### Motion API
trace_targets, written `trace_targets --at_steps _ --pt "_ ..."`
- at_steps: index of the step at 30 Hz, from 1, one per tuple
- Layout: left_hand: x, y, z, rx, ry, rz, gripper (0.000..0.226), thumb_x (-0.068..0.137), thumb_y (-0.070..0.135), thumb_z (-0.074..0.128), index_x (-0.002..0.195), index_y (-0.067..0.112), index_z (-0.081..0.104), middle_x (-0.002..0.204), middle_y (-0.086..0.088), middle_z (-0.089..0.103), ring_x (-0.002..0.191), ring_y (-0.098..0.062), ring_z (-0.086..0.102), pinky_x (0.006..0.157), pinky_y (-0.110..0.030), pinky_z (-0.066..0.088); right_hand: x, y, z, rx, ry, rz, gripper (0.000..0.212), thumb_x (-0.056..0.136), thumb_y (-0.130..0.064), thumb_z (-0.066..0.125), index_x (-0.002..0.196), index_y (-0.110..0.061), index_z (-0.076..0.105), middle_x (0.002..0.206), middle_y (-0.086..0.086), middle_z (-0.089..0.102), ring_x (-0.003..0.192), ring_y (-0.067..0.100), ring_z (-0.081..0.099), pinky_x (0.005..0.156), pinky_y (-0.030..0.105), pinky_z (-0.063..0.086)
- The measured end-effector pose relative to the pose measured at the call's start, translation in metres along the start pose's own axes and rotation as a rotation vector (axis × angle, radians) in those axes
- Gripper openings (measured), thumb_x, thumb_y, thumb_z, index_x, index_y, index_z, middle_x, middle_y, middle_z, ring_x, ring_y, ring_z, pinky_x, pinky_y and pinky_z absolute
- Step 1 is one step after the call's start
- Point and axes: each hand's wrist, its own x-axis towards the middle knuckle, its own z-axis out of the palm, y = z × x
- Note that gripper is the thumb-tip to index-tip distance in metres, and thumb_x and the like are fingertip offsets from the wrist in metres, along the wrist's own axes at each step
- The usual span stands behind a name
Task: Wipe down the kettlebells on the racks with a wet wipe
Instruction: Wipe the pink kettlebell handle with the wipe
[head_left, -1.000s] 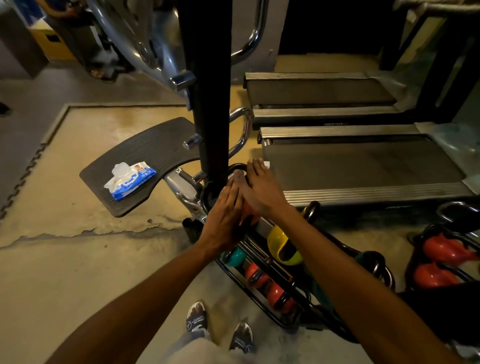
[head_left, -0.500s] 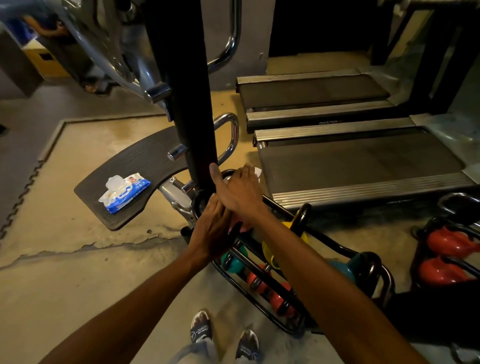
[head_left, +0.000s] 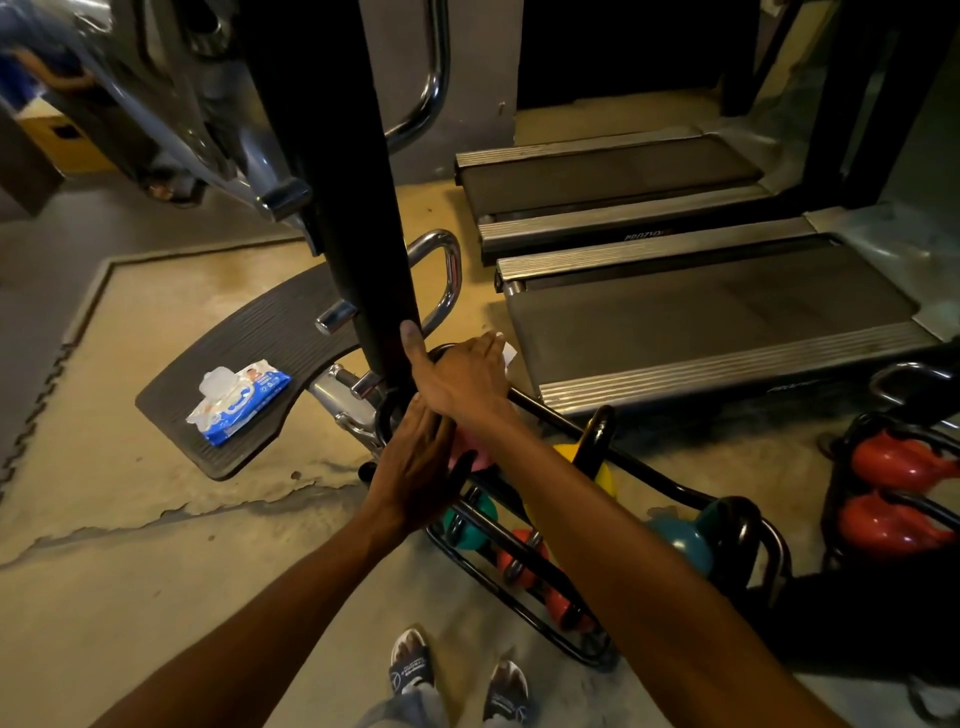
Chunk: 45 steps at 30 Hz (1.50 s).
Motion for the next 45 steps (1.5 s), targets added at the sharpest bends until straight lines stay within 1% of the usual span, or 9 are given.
trace_targets --at_steps 10,15,17,19,21,28,35,39,45 --pt "0.004 -0.006 -0.003 -0.026 -0.060 -0.001 0.108 0.092 0.048 0.065 0.168 0.013 -0.004 0.176 -0.009 -0.007 0.162 -0.024 -0.006 0.131 -0.047 0.007 0.023 0.003 -0.019 0.703 0.022 0.219 0.155 0.046 -0.112 -0.001 0.166 -0.015 0.016 0.174 0.014 0.008 0.160 0.034 0.007 0.126 0.063 0.012" --pt "0.003 -0.001 -0.005 -0.013 -0.031 -0.001 0.107 0.096 0.053 0.061 0.167 0.008 -0.004 0.175 -0.010 -0.011 0.162 -0.021 -0.011 0.129 -0.038 -0.002 0.080 0.049 -0.013 1.109 -0.273 0.292 0.154 0.036 -0.116 0.028 0.166 -0.035 0.012 0.173 0.004 0.015 0.159 0.035 0.011 0.125 0.066 0.009" --pt "0.003 0.000 -0.004 -0.019 -0.026 -0.010 0.106 0.097 0.054 0.061 0.167 0.007 -0.004 0.175 -0.010 -0.012 0.162 -0.021 -0.011 0.129 -0.037 -0.002 0.081 0.051 -0.011 1.197 -0.302 0.320 0.134 0.056 -0.108 0.040 0.162 -0.027 0.030 0.147 -0.001 0.041 0.148 0.024 0.036 0.124 0.058 0.024" --pt "0.004 0.000 -0.003 -0.023 -0.023 -0.009 0.107 0.096 0.052 0.063 0.166 0.007 -0.003 0.175 -0.010 -0.011 0.162 -0.022 -0.010 0.129 -0.039 -0.001 0.053 0.034 -0.032 1.189 -0.081 0.340 0.062 0.099 -0.065 0.043 0.112 -0.007 0.060 0.100 0.001 0.049 0.092 0.009 0.062 0.087 0.025 0.055" --pt "0.002 0.000 -0.003 -0.022 -0.017 0.002 0.107 0.096 0.052 0.064 0.166 0.006 -0.003 0.175 -0.011 -0.009 0.162 -0.024 -0.008 0.129 -0.041 0.002 0.044 0.036 -0.037 1.118 0.031 0.340 0.030 0.107 -0.022 0.045 0.081 -0.008 0.051 0.081 0.007 0.048 0.063 0.013 0.056 0.051 0.019 0.048" --pt "0.002 0.000 -0.008 -0.061 -0.019 0.004 0.101 0.097 0.064 0.044 0.167 0.008 -0.003 0.175 -0.010 -0.009 0.162 -0.022 -0.009 0.130 -0.041 0.004 0.033 0.063 -0.025 0.762 0.294 0.303 0.020 0.082 -0.031 0.087 0.092 -0.015 0.080 0.094 0.005 0.077 0.090 0.022 0.073 0.091 0.038 0.061" --pt "0.004 -0.002 -0.009 -0.062 -0.030 0.010 0.100 0.098 0.064 0.043 0.167 0.007 -0.001 0.175 -0.012 -0.005 0.163 -0.024 -0.003 0.132 -0.046 0.012 0.015 0.069 -0.063 0.986 0.010 0.210 0.012 0.090 0.000 0.061 0.086 -0.005 0.071 0.074 0.009 0.067 0.058 0.018 0.064 0.051 0.023 0.054" --pt "0.004 -0.001 -0.009 -0.069 -0.028 0.005 0.101 0.099 0.060 0.051 0.167 0.007 0.000 0.175 -0.013 -0.003 0.162 -0.025 -0.001 0.131 -0.040 0.002 0.014 0.072 -0.073 1.157 -0.205 0.144 0.019 0.097 -0.007 0.052 0.096 -0.004 0.071 0.086 0.011 0.071 0.071 0.019 0.067 0.062 0.027 0.053" --pt "0.003 0.000 -0.009 -0.069 -0.007 0.006 0.100 0.099 0.053 0.057 0.167 0.007 0.001 0.175 -0.013 -0.002 0.163 -0.025 -0.004 0.131 -0.041 0.004 0.035 0.064 -0.049 0.416 0.360 -0.131 0.025 0.083 -0.008 0.073 0.107 -0.009 0.077 0.101 0.007 0.074 0.091 0.020 0.069 0.086 0.042 0.061"
